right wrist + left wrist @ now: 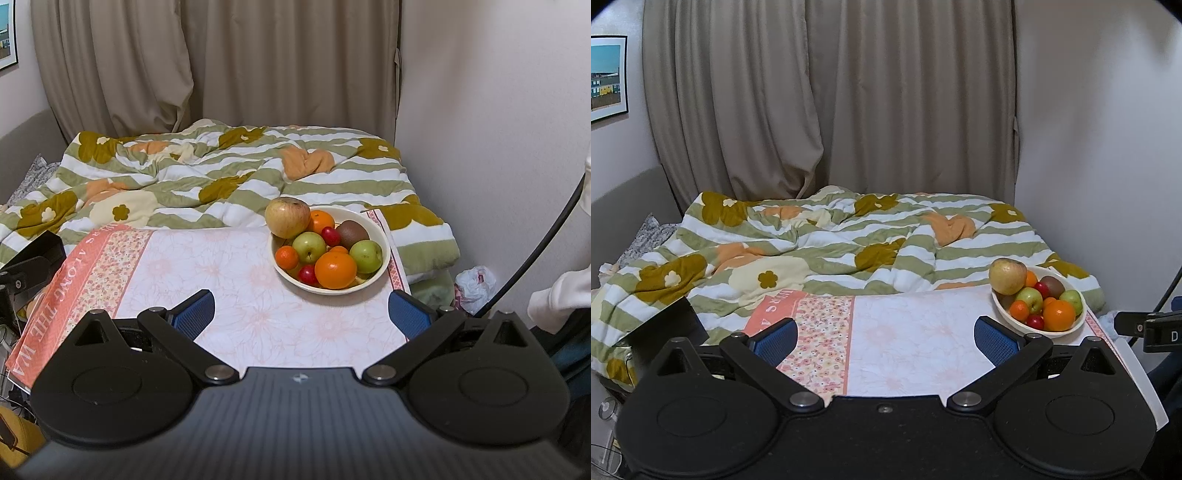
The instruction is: Organize fruits
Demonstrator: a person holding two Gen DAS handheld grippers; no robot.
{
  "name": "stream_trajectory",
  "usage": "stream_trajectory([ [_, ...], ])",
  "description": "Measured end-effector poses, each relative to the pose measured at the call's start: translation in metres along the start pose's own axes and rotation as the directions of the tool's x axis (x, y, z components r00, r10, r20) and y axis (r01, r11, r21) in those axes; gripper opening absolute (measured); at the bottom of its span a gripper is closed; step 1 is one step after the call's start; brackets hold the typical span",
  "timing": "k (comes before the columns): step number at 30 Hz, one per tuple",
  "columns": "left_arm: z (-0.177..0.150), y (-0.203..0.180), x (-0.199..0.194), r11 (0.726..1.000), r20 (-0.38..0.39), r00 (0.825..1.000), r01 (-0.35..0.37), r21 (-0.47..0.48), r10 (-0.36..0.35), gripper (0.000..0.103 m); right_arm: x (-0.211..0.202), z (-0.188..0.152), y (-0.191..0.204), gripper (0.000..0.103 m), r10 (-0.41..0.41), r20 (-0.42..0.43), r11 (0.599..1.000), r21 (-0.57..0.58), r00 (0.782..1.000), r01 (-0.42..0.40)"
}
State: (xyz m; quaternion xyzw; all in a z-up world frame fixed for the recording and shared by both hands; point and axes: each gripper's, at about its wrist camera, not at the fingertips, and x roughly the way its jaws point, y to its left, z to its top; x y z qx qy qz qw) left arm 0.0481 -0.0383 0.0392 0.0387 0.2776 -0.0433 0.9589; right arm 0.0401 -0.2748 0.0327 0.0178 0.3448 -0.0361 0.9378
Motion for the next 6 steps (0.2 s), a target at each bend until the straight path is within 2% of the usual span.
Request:
stream_trajectory([
  [6, -0.0014, 0.0027, 0.0011, 1.0, -0.003, 1.0, -0.005, -0.011, 0.005, 0.103, 0.0006, -0.0003, 0.0004, 0.103, 0.003, -0.003, 1.0, -0.002, 1.0, -0.003],
])
